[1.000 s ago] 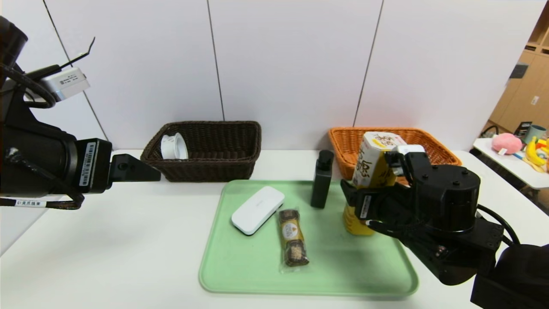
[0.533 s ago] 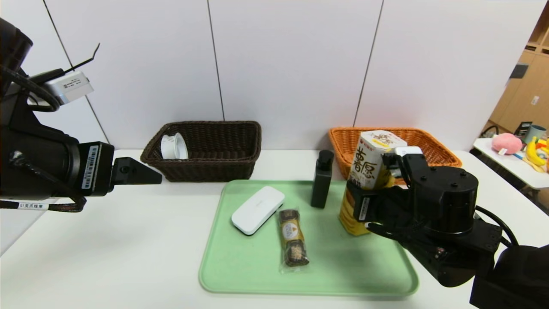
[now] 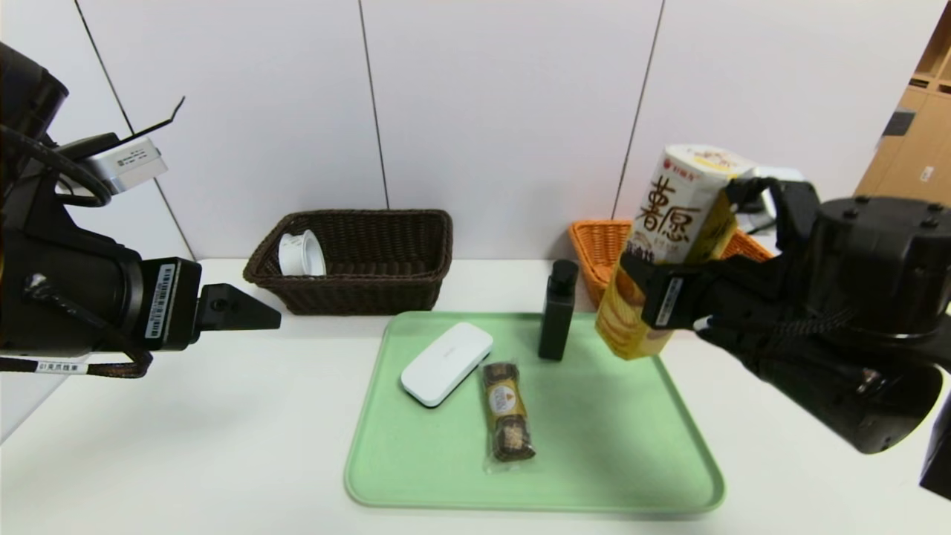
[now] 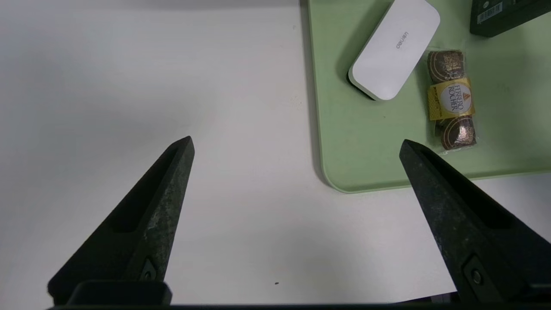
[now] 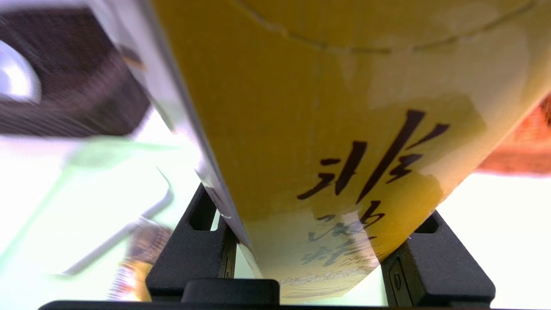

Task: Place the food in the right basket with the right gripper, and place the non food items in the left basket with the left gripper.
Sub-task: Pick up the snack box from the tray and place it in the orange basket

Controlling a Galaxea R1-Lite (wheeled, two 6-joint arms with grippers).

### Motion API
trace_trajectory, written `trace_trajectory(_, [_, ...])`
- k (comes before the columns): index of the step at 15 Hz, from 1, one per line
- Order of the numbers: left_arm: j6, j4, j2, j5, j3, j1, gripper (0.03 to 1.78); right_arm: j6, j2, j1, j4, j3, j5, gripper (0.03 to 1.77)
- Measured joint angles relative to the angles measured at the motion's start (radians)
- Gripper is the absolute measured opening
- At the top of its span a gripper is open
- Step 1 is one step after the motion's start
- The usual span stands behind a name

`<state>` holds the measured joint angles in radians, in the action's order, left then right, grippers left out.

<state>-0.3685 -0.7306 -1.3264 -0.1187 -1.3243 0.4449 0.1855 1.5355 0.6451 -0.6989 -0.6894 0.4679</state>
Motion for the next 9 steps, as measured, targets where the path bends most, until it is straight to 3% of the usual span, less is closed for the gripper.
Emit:
trace_trajectory(2, [0.0,0.0,0.002,0.0,0.005,0.0,1.69,0.0,-0.047,-0.033,0.14,-0.137,-0.051,0.87])
trace_trajectory(5, [0.0,-0.001,0.005,0.001,0.011,0.0,1.69,-0.024,-0.067,-0.176,0.308,-0.329,-0.181,0.87])
trace_trajectory(9, [0.006,0.003,0.009,0.003,0.02,0.0,1.69,-0.071,0.019,-0.344,0.35,-0.479,-0.319,0.87])
